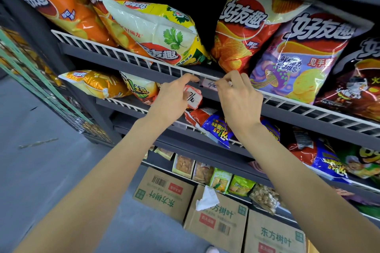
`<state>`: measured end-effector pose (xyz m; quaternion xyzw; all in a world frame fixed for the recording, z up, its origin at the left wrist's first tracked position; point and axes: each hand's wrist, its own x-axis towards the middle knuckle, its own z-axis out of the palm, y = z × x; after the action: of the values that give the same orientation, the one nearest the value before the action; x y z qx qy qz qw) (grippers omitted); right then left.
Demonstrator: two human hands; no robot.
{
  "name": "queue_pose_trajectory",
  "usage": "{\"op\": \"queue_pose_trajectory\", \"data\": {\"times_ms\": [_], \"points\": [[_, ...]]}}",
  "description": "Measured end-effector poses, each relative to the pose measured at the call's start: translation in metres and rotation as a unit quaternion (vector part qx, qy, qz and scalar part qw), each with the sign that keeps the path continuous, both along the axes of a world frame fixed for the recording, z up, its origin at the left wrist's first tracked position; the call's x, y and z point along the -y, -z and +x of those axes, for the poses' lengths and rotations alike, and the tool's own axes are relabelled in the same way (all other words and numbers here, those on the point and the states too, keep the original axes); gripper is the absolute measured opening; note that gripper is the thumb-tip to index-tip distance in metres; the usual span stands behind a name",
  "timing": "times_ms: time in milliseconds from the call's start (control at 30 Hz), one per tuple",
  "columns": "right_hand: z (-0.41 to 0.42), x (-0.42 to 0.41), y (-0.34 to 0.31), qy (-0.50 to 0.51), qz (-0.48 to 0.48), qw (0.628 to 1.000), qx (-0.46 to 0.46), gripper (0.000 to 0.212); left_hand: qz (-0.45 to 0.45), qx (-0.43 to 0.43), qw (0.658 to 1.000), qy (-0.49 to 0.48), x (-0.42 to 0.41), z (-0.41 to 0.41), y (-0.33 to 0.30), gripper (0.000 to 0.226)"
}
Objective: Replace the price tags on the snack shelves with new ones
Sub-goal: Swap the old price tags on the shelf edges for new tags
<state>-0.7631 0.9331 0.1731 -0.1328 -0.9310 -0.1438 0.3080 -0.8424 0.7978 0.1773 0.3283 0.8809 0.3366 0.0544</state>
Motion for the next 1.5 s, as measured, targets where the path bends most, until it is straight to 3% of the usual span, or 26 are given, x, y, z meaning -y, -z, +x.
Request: {"op": "queue_pose_trajectory", "data": {"times_ms": [167,300,467,1033,1233,1500], "points": [[0.001,0.001,-0.006,-0.016,-0.002,1.000,0.002,0.024,-0.006,-0.004,1.000,-0.002,-0.001,0.000,-0.001,0.044],[0.001,0.001,-0.005,-0.019,-0.015,1.000,0.004,0.023,-0.004,-0.049,0.999,-0.007,0.001,0.004,-0.005,0.060],[0.001,0.000,-0.005,-0.023,-0.013,0.999,0.017,0.025,-0.074,-0.107,0.991,0.022,0.000,0.008,-0.007,0.073],[0.001,-0.002,-0.007,-0.028,-0.017,0.999,0.018,0.026,-0.078,-0.114,0.990,0.021,-0.006,0.012,-0.001,0.070],[-0.004,-0.008,-0.006,-0.008,-0.112,0.993,-0.040,0.025,-0.081,-0.109,0.990,0.024,-0.008,0.010,-0.005,0.070],[-0.014,-0.012,-0.009,-0.018,-0.191,0.981,-0.011,0.009,-0.185,-0.186,0.964,0.033,-0.007,0.016,-0.016,0.068]]}}
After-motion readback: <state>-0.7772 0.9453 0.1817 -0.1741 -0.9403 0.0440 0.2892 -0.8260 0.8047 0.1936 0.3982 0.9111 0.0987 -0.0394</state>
